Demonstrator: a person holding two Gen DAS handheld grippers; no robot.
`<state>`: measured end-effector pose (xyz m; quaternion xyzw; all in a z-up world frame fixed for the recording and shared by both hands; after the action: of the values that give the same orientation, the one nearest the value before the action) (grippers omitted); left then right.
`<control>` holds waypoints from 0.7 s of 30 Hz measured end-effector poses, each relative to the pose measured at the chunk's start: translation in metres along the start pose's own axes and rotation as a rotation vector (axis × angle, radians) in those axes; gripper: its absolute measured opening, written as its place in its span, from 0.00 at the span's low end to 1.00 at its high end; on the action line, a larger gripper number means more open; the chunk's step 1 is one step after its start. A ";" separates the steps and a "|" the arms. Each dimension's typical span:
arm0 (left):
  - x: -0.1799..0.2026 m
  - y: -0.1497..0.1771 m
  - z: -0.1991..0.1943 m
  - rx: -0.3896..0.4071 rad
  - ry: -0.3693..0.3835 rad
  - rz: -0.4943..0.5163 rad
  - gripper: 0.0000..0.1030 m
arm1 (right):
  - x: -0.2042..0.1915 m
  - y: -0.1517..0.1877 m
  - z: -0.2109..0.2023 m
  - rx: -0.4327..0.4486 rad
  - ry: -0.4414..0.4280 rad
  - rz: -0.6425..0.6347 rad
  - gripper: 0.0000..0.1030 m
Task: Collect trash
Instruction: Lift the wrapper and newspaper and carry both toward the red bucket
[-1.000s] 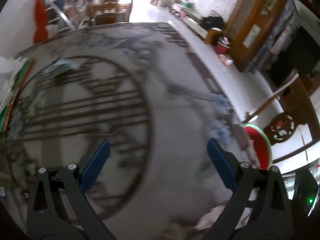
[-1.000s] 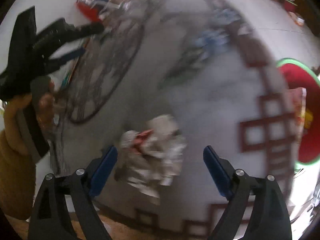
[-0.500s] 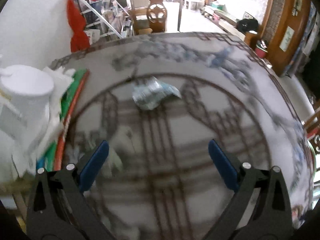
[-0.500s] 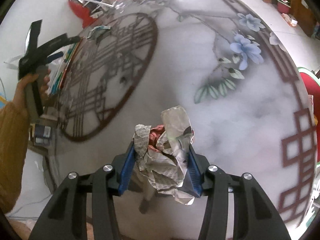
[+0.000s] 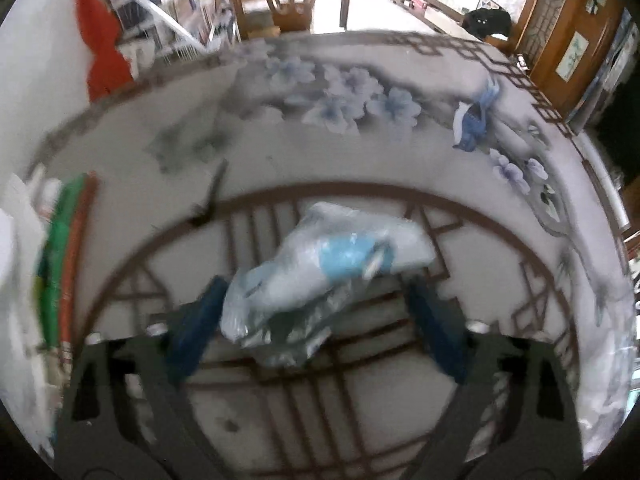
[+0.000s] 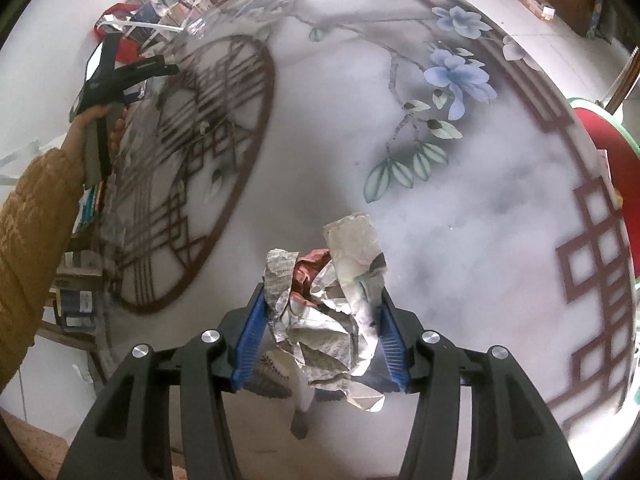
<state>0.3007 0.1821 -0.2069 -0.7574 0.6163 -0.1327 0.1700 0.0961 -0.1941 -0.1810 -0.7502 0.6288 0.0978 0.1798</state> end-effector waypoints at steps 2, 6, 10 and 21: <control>-0.001 0.001 0.001 0.011 -0.015 -0.009 0.46 | -0.002 -0.001 0.001 -0.002 0.006 -0.006 0.49; -0.005 0.006 -0.007 0.030 0.033 -0.060 0.26 | -0.005 -0.002 0.001 -0.002 0.009 -0.020 0.49; -0.004 0.017 -0.025 0.060 0.046 -0.080 0.22 | -0.008 -0.003 0.000 0.005 0.005 -0.030 0.49; 0.057 0.091 -0.101 0.123 0.174 -0.078 0.22 | -0.020 -0.002 -0.009 0.043 -0.025 -0.084 0.49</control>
<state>0.1898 0.1004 -0.1543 -0.7546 0.5895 -0.2420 0.1566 0.0934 -0.1789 -0.1645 -0.7706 0.5962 0.0860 0.2080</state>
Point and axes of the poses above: each gripper's, at about its wrist camera, not at the fingertips, and z roughly the way its jaws point, x to its right, y to its underside, the point moved 7 cm from there along z, roughly the way its jaws point, and after that the axes turned 4 degrees about z, right-handed, at the moved point
